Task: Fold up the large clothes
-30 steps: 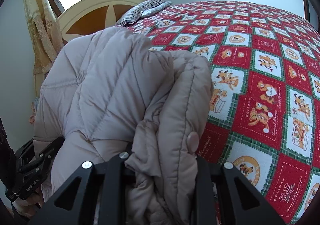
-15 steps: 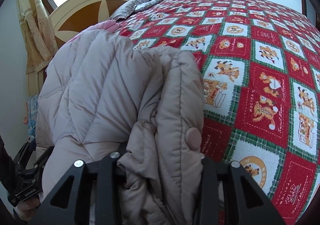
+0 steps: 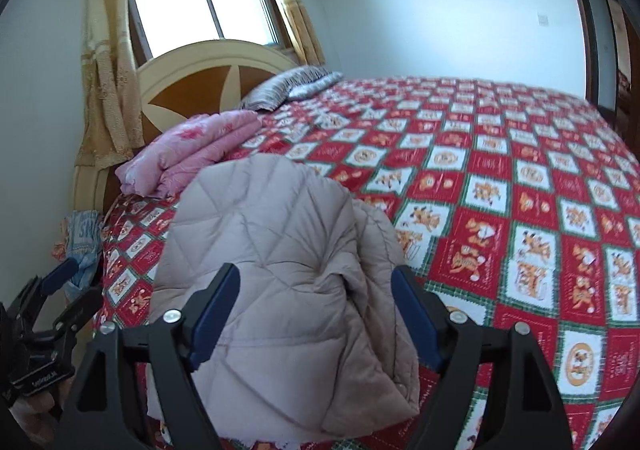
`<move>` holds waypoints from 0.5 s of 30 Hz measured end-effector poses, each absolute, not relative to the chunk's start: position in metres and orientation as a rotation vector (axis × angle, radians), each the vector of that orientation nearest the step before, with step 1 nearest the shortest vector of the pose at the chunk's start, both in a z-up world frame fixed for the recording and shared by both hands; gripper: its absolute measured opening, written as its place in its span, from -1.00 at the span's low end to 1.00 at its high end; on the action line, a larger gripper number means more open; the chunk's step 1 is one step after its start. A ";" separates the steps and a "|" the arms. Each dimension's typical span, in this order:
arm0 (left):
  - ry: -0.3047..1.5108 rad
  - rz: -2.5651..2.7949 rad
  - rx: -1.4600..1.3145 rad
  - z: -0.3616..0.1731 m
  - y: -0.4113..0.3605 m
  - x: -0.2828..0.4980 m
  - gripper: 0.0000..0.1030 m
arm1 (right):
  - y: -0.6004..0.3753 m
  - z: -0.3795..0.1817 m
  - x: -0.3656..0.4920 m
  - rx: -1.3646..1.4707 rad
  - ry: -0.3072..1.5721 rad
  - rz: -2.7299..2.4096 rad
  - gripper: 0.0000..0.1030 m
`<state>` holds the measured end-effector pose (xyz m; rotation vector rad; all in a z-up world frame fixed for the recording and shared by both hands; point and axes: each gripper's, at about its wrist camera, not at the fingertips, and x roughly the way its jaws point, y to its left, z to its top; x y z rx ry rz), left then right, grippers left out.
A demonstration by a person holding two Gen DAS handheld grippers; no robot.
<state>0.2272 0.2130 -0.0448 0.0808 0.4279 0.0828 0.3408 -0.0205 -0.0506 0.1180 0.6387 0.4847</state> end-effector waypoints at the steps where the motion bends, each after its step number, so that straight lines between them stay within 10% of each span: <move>1: 0.420 0.076 0.077 -0.041 0.212 0.225 0.70 | -0.021 -0.045 0.333 0.105 0.617 0.480 0.67; 15: 0.356 0.036 0.073 -0.019 0.198 0.203 0.71 | -0.031 -0.030 0.307 0.096 0.562 0.462 0.73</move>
